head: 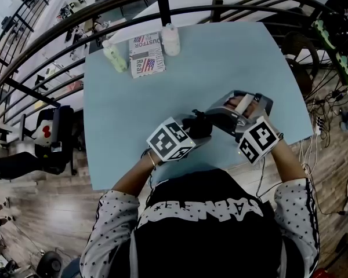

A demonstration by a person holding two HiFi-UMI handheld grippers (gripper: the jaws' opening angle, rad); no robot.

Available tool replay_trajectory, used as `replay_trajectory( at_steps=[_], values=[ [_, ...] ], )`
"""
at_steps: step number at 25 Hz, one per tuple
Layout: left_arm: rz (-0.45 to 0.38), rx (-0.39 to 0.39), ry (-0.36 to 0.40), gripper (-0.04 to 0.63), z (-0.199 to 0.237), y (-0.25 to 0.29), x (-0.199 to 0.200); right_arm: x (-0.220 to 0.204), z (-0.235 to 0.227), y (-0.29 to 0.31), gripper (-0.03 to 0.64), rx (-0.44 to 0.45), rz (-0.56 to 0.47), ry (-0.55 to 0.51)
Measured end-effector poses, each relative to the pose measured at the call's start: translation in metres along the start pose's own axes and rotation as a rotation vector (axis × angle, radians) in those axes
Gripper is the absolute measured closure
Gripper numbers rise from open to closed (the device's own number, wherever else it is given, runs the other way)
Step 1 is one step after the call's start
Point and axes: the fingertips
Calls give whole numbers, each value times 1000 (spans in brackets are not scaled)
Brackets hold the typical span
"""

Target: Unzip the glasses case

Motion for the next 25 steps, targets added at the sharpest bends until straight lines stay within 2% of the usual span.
replay_trajectory(
  at_steps=[5, 13, 18, 25],
  values=[
    [-36, -5, -34, 595, 1, -4, 4, -5, -12, -4, 578, -74, -15, 57],
    [-152, -30, -144, 595, 5, -14, 16, -18, -37, -17, 612, -217, -74, 274],
    [-243, -16, -224, 595, 16, -26, 26, -22, -49, -25, 612, -337, -153, 464],
    [-355, 36, -295, 595, 31, -47, 39, -29, -59, -38, 612, -478, -254, 705]
  ],
)
Point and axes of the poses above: the fingertips, and each gripper's own axes: y forward along the fingers, z to its left, x out of its top, and after that the axes turned 2 degrees about -z, right-handed
